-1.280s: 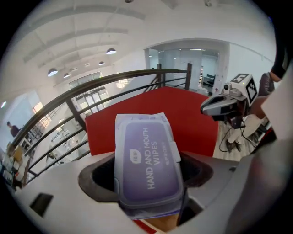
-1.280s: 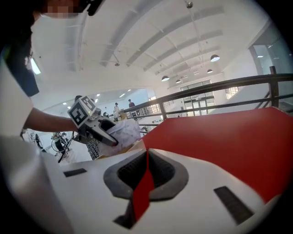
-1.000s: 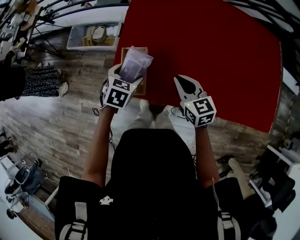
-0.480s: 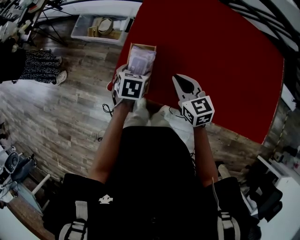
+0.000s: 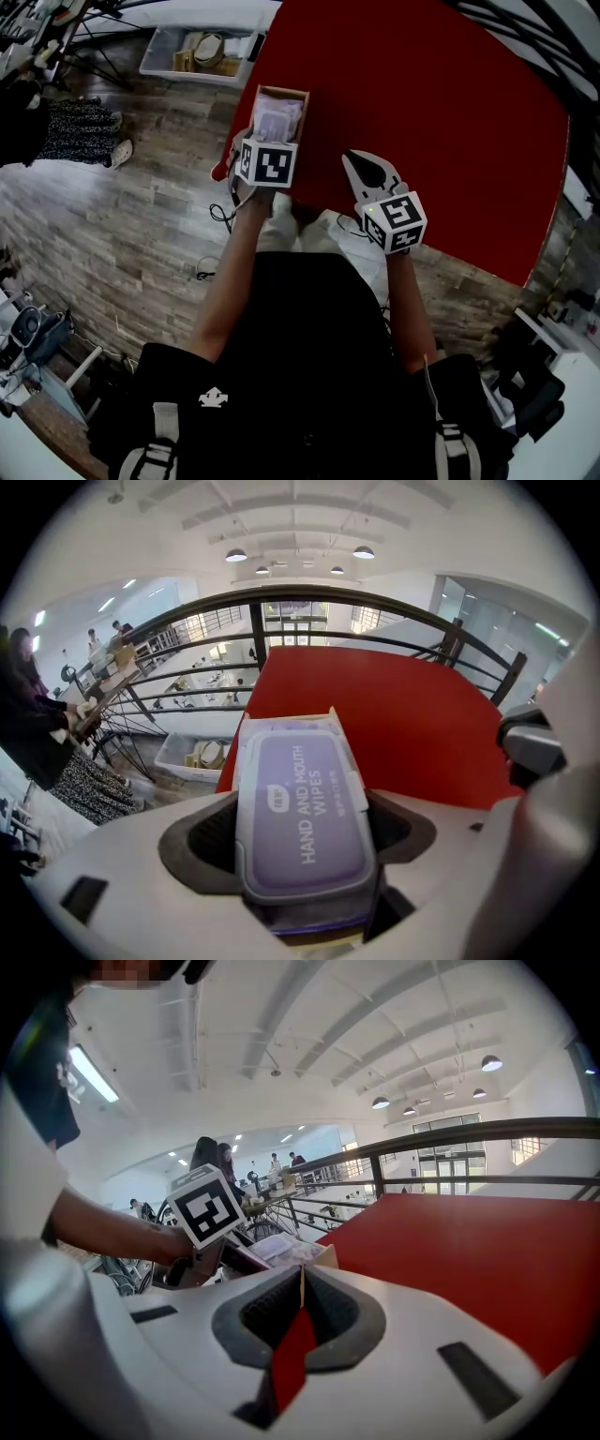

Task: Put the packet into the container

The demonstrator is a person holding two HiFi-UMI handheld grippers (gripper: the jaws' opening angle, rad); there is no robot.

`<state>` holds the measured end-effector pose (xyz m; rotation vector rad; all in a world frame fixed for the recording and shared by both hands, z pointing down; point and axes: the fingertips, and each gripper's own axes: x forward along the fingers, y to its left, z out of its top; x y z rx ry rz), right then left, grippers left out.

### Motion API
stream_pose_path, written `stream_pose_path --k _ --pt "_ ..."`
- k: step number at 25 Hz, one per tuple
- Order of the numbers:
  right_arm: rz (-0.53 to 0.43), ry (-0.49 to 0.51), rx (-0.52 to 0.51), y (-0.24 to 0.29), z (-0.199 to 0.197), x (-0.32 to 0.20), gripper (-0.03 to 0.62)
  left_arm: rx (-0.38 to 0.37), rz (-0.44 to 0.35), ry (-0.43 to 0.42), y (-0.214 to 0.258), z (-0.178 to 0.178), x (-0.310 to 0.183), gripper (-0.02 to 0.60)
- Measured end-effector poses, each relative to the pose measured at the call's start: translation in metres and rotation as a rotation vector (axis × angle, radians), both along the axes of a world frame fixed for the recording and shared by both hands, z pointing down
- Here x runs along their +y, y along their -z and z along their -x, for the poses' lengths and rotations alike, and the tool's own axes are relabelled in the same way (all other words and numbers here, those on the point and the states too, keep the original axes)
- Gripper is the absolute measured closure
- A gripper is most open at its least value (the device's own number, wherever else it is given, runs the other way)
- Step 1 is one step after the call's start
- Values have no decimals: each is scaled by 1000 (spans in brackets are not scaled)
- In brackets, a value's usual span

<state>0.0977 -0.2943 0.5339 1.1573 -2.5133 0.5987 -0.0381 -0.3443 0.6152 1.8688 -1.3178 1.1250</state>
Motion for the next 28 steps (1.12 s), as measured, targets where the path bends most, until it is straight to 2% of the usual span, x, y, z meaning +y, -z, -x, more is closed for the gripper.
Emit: stream_pose_path --k 10,13,16,21,25,27,28 --pt "25 -4 -2 -9 -12 2 576 49 -41 23 -2 -2 2 195" --pt "19 7 -5 -6 -8 1 577 44 -93 9 7 -3 0 195" --pt "17 14 -17 -6 -4 0 577 89 -141 5 23 -1 -9 195" --pt "18 14 -19 -6 7 4 577 111 -141 -53 31 -1 -2 196" --pt "5 9 -15 -1 11 3 576 113 -175 -120 34 -5 5 263" --pt "-4 7 -13 2 12 5 577 129 -195 -122 39 -5 12 332" --pt "-10 9 -11 5 13 6 577 140 -201 -118 43 -4 15 345"
